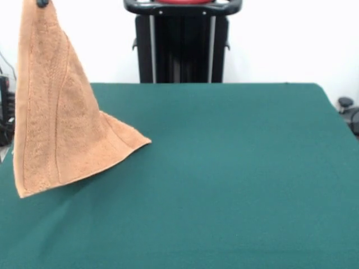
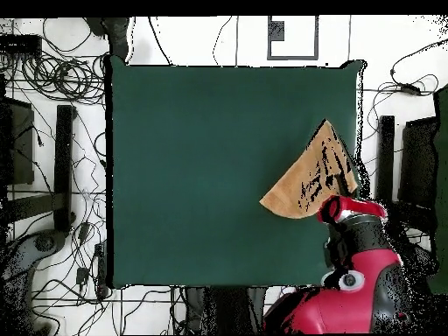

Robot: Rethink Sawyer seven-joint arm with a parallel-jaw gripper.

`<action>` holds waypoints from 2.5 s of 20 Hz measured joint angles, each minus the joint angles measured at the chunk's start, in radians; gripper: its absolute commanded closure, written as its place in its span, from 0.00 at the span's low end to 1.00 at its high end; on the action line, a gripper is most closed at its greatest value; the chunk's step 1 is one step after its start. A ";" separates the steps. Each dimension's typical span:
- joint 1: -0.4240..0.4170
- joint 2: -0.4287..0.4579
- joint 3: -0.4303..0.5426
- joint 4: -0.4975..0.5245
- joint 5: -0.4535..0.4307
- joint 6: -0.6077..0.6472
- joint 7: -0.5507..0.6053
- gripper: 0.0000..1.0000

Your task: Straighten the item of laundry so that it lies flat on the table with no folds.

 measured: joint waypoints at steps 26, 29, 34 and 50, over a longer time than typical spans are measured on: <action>-0.009 0.064 -0.138 -0.130 0.022 0.192 -0.177 1.00; -0.030 0.064 -0.147 -0.146 0.023 0.204 -0.187 1.00; -0.030 0.066 -0.152 -0.151 0.023 0.212 -0.187 1.00; 0.033 -0.024 -0.272 -0.068 -0.718 0.051 0.175 1.00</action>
